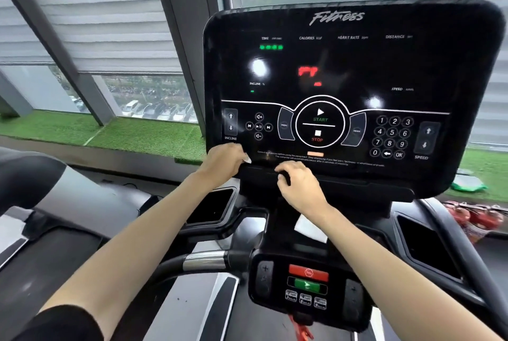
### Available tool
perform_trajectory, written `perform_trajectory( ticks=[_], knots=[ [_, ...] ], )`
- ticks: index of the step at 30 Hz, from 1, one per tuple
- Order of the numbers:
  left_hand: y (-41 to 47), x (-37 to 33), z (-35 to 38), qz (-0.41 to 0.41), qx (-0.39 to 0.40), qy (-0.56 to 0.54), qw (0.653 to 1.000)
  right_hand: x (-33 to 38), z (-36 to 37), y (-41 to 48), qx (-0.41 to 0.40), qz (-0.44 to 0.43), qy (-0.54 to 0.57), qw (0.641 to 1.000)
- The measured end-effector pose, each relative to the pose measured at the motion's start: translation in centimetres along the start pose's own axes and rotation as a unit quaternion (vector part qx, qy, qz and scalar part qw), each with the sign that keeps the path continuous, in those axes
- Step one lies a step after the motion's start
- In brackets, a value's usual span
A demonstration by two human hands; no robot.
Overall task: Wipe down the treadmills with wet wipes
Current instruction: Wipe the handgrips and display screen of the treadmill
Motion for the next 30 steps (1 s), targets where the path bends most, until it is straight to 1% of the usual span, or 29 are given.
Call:
perform_trajectory(
  ticks=[2, 3, 4, 7, 8, 11, 15, 19, 22, 25, 27, 30],
  knots=[
    [0.7, -0.8, 0.3, -0.001, 0.032, 0.017, 0.999, -1.2, -1.3, -0.4, -0.023, 0.026, 0.002, 0.999],
    [0.9, -1.0, 0.3, -0.006, 0.032, 0.023, 0.999, -1.8, -2.0, -0.6, -0.034, 0.04, 0.004, 0.999],
    [1.1, -1.3, 0.1, -0.007, 0.018, 0.023, 1.0, -2.3, -2.6, -0.9, -0.044, 0.053, 0.005, 0.998],
    [1.3, -2.3, -0.8, -0.009, -0.071, 0.02, 0.997, -3.4, -4.3, -1.6, -0.067, 0.071, 0.005, 0.995],
    [1.5, -2.7, -0.7, -0.01, -0.076, 0.022, 0.997, -3.6, -4.7, -1.8, -0.071, 0.072, 0.001, 0.995],
    [2.2, -4.5, 0.5, -0.003, -0.057, 0.026, 0.998, -4.4, -5.9, -2.3, -0.083, 0.074, -0.016, 0.994],
    [3.2, -7.9, 2.0, 0.013, -0.074, 0.038, 0.996, -5.8, -7.4, -2.9, -0.117, 0.094, -0.026, 0.988],
    [4.8, -12.9, 3.8, 0.059, -0.058, 0.037, 0.996, -7.8, -8.9, -4.0, -0.146, 0.116, -0.046, 0.981],
    [5.9, -17.0, 5.3, 0.116, -0.033, 0.057, 0.991, -8.4, -10.8, -5.0, -0.196, 0.106, -0.049, 0.974],
    [7.1, -19.5, 5.3, 0.116, -0.055, 0.078, 0.989, -8.9, -13.0, -6.0, -0.254, 0.092, -0.064, 0.961],
    [8.0, -20.5, 5.3, 0.109, -0.067, 0.066, 0.99, -10.0, -14.0, -6.5, -0.254, 0.108, -0.062, 0.959],
    [9.1, -22.4, 6.1, 0.13, -0.051, 0.054, 0.989, -12.1, -15.3, -7.4, -0.247, 0.15, -0.052, 0.956]
  ],
)
Point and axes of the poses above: each hand's wrist, its own y-axis towards the middle knuckle, its own z-axis out of the palm, x = y × z, the point moved 9 cm from there along y, towards the middle knuckle, and after that the axes turned 5 degrees about z, right-handed, at the moved point
